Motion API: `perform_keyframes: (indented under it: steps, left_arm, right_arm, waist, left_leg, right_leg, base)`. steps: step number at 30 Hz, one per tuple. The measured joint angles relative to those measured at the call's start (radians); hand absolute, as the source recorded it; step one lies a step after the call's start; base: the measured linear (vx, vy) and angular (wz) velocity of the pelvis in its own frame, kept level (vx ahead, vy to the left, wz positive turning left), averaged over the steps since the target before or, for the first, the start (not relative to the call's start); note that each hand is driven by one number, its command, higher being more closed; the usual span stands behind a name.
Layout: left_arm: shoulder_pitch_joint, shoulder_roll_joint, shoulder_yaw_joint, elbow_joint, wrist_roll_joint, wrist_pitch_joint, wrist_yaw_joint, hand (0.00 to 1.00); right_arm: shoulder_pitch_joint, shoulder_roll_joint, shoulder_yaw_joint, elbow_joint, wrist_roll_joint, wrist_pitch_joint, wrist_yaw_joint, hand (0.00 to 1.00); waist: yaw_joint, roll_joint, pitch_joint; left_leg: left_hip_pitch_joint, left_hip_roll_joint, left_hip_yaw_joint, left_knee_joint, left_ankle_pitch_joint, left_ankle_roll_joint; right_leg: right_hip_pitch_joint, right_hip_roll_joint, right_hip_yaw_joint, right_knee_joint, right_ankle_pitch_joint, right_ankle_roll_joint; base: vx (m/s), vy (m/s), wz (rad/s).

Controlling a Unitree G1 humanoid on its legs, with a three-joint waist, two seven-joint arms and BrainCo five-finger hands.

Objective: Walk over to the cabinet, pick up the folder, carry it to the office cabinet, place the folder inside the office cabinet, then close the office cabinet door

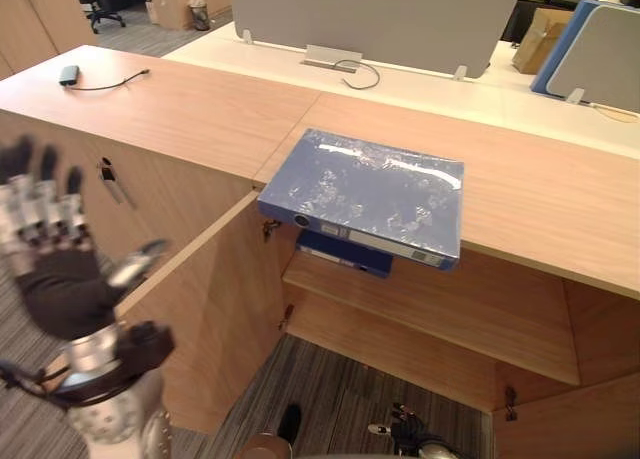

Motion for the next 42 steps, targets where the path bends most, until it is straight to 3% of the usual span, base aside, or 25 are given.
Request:
perform_keyframes:
  steps: [1,6,8,11,16,25,42]
  left_arm:
    - [-0.017,0.014,-0.035,0.023,0.158,0.012,0.044,0.00]
    - [-0.060,0.053,-0.158,0.207,0.536,0.075,0.146,0.00]
    - [-0.070,0.069,-0.201,0.259,0.647,0.091,0.193,0.00]
    - [-0.097,0.096,-0.224,0.354,0.729,0.107,0.212,0.00]
    - [-0.133,0.128,-0.224,0.439,0.811,0.141,0.233,0.00]
    - [-0.245,0.149,-0.242,0.519,0.852,0.184,0.275,0.00]
    - [-0.380,0.184,-0.331,0.689,0.879,0.213,0.276,0.00]
  right_arm:
    - [0.000,0.001,0.005,0.000,-0.010,0.001,-0.005,0.00]
    - [-0.002,0.000,0.042,0.002,-0.016,0.000,-0.029,0.00]
    - [-0.004,-0.004,0.064,0.004,-0.018,0.000,-0.041,0.00]
    - [-0.006,-0.003,0.088,0.004,-0.020,0.000,-0.045,0.00]
    - [-0.020,-0.003,0.120,0.004,-0.034,0.000,-0.047,0.00]
    - [-0.053,-0.004,0.151,0.015,-0.056,0.000,-0.049,0.00]
    - [-0.081,-0.004,0.189,0.022,-0.059,-0.001,-0.056,0.00]
  waist:
    - [-0.004,-0.002,-0.006]
    - [-0.026,-0.007,-0.031]
    - [-0.031,-0.007,-0.033]
    - [-0.037,-0.006,-0.033]
    - [-0.048,-0.005,-0.033]
    - [-0.061,-0.006,-0.032]
    - [-0.109,-0.004,-0.027]
  left_leg:
    - [-0.003,0.006,0.013,0.000,0.000,-0.001]
    - [-0.001,0.023,0.039,0.004,0.001,-0.003]
    - [0.000,0.032,0.049,0.004,0.001,-0.007]
    - [0.019,0.039,0.051,0.000,-0.002,-0.012]
    - [0.028,0.052,0.050,-0.001,-0.008,-0.020]
    - [0.028,0.043,0.050,-0.001,-0.012,-0.023]
    - [0.047,0.049,0.083,-0.001,-0.028,-0.028]
  right_leg:
    - [-0.007,0.003,0.015,0.000,0.003,-0.001]
    - [-0.012,0.015,0.041,-0.006,0.009,-0.008]
    - [-0.016,0.020,0.052,-0.005,0.010,-0.011]
    - [-0.001,0.026,0.056,-0.009,0.011,-0.012]
    - [0.004,0.038,0.062,-0.013,0.008,-0.015]
    - [0.010,0.032,0.065,-0.026,0.008,-0.016]
    - [0.019,0.030,0.095,-0.037,0.008,-0.016]
  base:
    - [0.01,-0.014,-0.30]
    - [0.02,-0.040,-0.16]
    - [0.01,-0.040,-0.17]
    - [-0.02,-0.035,-0.11]
    - [-0.03,-0.016,-0.04]
    - [0.01,-0.004,0.00]
    - [0.01,-0.010,-0.05]
